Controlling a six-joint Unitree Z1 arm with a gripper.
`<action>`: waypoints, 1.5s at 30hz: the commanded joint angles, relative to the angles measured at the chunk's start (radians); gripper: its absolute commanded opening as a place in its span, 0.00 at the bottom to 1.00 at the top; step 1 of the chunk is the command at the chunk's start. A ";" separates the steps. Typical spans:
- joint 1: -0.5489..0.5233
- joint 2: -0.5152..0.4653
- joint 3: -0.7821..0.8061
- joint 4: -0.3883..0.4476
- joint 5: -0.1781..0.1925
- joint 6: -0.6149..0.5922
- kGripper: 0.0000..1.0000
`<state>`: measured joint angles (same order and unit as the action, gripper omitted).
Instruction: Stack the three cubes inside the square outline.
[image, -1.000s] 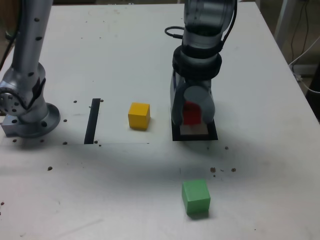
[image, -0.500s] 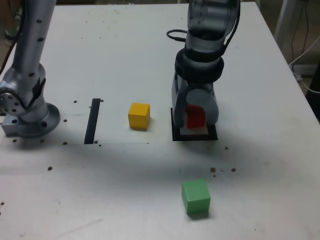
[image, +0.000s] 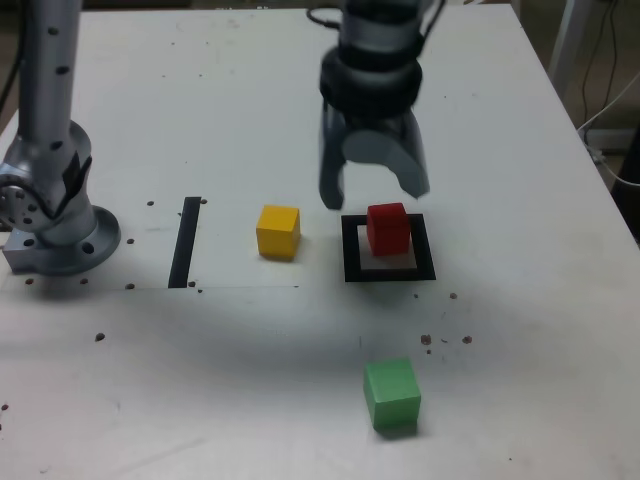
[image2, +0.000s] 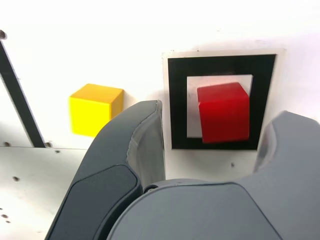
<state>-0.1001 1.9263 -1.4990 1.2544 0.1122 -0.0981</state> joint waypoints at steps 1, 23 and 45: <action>0.009 -0.045 0.018 0.027 0.005 0.030 1.00; 0.065 -0.206 0.420 -0.114 -0.031 0.118 0.99; 0.041 -0.136 0.475 -0.271 -0.065 0.119 0.60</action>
<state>-0.0551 1.7845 -1.0239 0.9877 0.0493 0.0214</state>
